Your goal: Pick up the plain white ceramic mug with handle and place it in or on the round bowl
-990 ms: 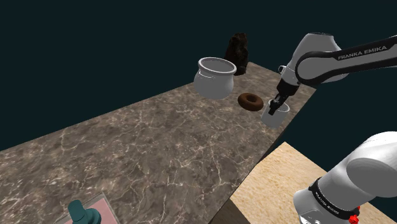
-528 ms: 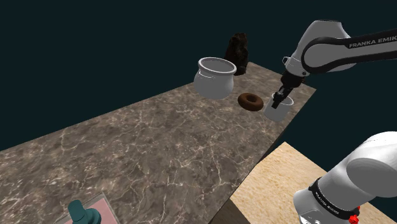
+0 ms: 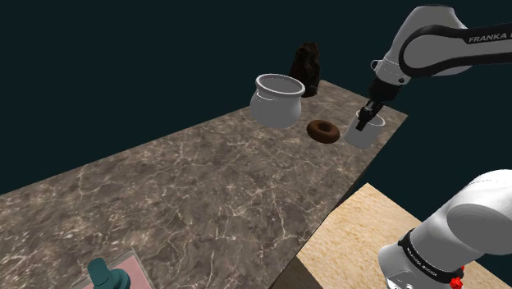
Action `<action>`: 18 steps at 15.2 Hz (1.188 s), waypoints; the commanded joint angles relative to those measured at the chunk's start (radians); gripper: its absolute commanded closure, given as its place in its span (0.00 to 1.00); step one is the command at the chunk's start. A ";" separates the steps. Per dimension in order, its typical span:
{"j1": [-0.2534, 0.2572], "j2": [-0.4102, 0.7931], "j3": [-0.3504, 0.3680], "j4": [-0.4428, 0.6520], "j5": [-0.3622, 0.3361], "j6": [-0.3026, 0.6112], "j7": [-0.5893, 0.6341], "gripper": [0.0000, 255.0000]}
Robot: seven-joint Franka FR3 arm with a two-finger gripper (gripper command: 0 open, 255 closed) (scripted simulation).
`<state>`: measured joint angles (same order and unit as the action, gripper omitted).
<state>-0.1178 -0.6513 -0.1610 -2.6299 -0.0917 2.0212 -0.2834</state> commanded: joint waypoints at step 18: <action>0.043 0.500 -0.034 0.611 0.077 -0.114 -0.054 1.00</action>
<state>-0.0763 -0.1902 -0.1918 -2.0677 -0.0213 1.9174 -0.3321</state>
